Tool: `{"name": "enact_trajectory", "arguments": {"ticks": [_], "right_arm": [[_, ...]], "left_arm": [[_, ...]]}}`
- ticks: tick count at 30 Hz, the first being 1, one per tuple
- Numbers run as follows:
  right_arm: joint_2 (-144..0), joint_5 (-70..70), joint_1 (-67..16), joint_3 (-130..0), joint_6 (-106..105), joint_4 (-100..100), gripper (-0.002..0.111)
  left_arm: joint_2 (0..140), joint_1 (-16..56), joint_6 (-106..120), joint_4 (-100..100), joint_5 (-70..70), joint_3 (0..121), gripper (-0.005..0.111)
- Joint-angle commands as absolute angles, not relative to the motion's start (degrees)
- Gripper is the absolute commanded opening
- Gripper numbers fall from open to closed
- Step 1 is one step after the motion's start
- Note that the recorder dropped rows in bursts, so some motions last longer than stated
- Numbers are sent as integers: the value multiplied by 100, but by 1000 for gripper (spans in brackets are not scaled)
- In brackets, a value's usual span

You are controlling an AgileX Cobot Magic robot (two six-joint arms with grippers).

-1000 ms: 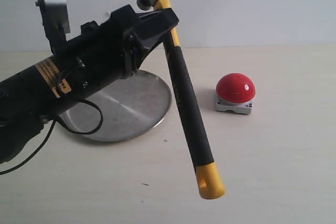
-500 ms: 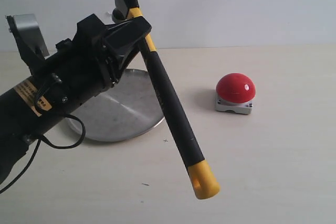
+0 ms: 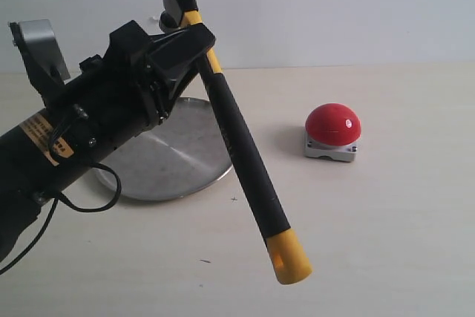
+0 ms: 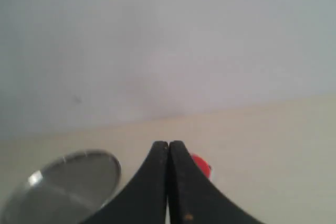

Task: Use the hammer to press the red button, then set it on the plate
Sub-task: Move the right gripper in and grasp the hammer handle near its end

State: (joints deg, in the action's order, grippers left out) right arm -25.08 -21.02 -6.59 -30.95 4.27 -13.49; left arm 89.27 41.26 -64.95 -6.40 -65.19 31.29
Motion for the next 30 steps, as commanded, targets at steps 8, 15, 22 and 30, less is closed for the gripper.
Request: {"name": "enact_trajectory", "arguments": {"ticks": [8,15,22,30], "right_arm": [[-5974,-5827,-665,-5376,-2836,-2952,42],[-6311,-5813,-1290,-5342,-3605,-3470,48],[-6444,-4896,-2832,-5342,-3558,-3393,56],[-7207,-4110,-3961,-5342,-2966,-2495,64]], "left_arm": [[8853,4113,-6485,-540,-6996,3158,0],[8853,4113,-6421,-252,-6907,3158,0],[8853,4113,-6319,-216,-6893,3158,0],[8853,4113,-6332,198,-6867,3158,0]]}}
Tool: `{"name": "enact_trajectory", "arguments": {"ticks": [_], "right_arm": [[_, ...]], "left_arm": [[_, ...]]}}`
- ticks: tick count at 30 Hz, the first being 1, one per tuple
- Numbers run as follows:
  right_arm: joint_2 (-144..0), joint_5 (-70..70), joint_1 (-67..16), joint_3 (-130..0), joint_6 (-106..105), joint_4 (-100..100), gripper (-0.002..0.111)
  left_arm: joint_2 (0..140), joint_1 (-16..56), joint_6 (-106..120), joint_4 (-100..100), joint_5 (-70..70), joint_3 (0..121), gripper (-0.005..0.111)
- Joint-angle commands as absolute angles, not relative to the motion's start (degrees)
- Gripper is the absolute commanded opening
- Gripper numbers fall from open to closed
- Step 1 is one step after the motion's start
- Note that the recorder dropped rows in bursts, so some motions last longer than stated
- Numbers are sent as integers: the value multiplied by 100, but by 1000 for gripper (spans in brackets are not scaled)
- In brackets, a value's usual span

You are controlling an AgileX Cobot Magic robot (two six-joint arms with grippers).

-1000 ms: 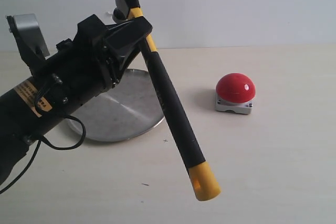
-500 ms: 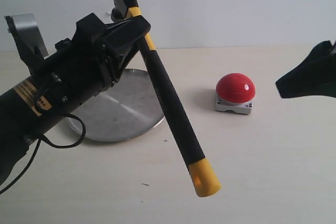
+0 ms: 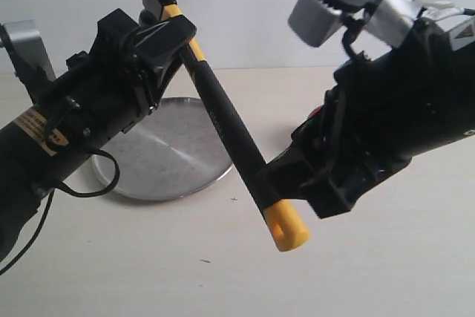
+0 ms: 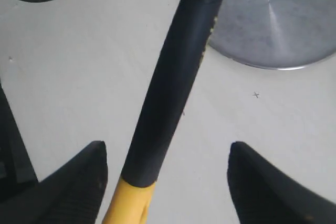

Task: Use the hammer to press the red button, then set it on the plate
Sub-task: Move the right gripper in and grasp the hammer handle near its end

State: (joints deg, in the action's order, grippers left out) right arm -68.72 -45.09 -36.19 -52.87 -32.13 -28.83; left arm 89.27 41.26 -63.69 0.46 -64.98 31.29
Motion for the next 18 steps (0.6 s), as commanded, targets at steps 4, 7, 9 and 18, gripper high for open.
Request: {"name": "enact_trajectory", "arguments": {"ticks": [4,7,9,18], "right_arm": [[-7576,-3435,-4264,-5353,-2857,-2375,64],[-7790,-3113,-4264,-5353,-2788,-2337,64],[-7860,-3010,-4264,-5353,-2788,-2337,64],[-7969,-2805,-4264,-5353,-2788,-2292,63]], "left_arm": [[8853,4113,-6332,211,-6867,3158,0],[8853,4113,-6332,194,-6867,3158,0],[8853,4113,-6332,189,-6856,3158,0],[8853,4113,-6274,175,-6650,3158,0]]}}
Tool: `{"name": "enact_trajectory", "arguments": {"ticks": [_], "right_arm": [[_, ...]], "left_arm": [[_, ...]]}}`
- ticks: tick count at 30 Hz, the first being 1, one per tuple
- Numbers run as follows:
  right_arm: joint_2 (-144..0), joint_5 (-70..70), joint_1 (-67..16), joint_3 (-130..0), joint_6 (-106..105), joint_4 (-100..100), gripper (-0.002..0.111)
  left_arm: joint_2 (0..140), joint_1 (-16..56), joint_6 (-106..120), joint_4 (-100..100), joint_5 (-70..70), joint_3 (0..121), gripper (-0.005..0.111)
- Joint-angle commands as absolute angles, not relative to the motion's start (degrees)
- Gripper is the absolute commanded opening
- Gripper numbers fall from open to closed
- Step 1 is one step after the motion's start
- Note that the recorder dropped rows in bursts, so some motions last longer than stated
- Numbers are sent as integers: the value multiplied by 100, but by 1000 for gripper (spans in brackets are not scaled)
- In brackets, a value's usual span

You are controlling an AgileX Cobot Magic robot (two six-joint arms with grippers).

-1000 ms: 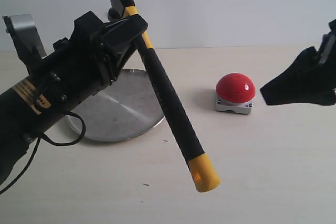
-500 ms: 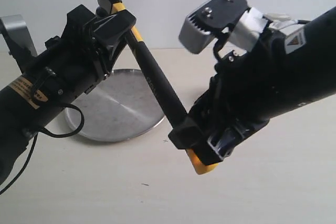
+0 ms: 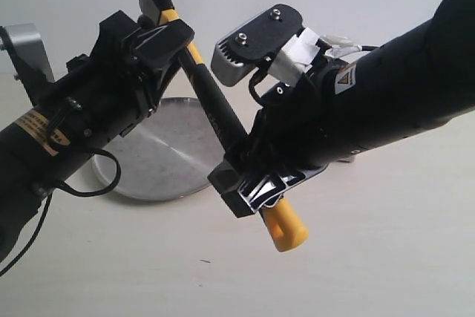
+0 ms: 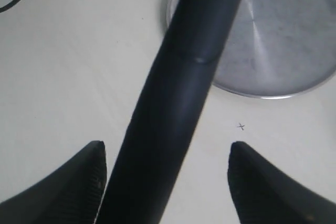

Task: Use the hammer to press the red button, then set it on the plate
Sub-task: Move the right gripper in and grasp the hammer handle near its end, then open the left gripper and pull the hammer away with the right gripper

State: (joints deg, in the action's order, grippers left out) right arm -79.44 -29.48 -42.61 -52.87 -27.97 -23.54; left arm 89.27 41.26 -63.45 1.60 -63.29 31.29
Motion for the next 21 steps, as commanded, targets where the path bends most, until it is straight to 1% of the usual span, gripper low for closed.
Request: {"name": "enact_trajectory", "arguments": {"ticks": [1,4,7,9,12,13,21], "right_arm": [[-7981,-2805,-4264,-5353,-2775,-2292,63],[-8048,-2805,-4264,-5353,-2691,-2303,62],[-8105,-2815,-4264,-5353,-2538,-2303,51],[-8133,-2826,-4264,-5353,-2538,-2279,39],[-8143,-2848,-4264,-5353,-2538,-2115,5],[-8143,-2848,-4264,-5353,-2538,-2097,1],[-8143,-2873,-4264,-5353,-2538,-2086,0]], "left_arm": [[8853,4113,-6274,175,-6650,3158,0],[8853,4113,-6274,175,-6650,3158,0],[8853,4113,-6288,175,-6650,3158,0],[8853,4113,-6288,156,-6650,3158,0],[8853,4113,-6288,102,-6650,3158,0],[8853,4113,-6288,86,-6650,3158,0],[8853,4113,-6288,78,-6650,3158,0]]}}
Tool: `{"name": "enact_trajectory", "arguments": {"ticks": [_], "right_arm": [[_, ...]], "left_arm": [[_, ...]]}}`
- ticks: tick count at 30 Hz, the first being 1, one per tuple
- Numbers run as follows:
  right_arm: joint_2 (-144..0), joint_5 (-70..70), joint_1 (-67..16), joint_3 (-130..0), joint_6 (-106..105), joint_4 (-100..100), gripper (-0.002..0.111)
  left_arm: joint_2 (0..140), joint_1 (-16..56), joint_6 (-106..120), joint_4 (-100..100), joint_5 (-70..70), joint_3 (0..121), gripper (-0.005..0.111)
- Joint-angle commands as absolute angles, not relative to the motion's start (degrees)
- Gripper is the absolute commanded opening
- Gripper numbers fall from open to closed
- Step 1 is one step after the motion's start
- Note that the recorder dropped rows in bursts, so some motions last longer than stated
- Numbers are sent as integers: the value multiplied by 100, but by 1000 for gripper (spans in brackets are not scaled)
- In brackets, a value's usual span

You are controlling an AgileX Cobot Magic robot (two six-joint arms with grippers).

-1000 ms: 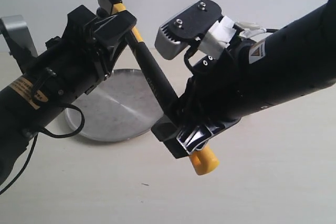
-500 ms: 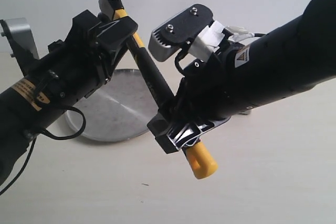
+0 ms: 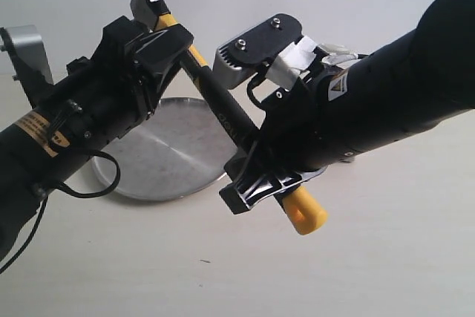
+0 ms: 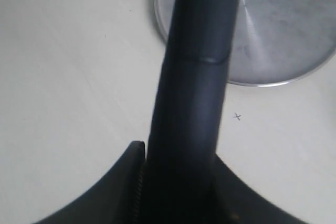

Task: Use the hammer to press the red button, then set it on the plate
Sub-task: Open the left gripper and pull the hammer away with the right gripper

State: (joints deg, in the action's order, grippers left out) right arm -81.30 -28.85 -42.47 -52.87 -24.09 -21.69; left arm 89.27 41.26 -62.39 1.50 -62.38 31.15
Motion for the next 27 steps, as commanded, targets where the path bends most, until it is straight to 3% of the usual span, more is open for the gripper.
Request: {"name": "enact_trajectory", "arguments": {"ticks": [1,17,20,27], "right_arm": [[-8143,-2873,-4264,-5353,-2538,-2086,0],[-7544,-2661,-4264,-5353,-2372,-2062,0],[-7465,-2723,-4264,-5353,-2314,-2056,0],[-7465,-2724,-4264,-5353,-2223,-2047,0]], "left_arm": [[8853,4113,-6288,78,-6650,3158,0],[8853,4113,-6254,-40,-6633,3158,2],[8853,4113,-6242,-140,-6633,3158,13],[8853,4113,-6188,-380,-6633,3158,52]]}}
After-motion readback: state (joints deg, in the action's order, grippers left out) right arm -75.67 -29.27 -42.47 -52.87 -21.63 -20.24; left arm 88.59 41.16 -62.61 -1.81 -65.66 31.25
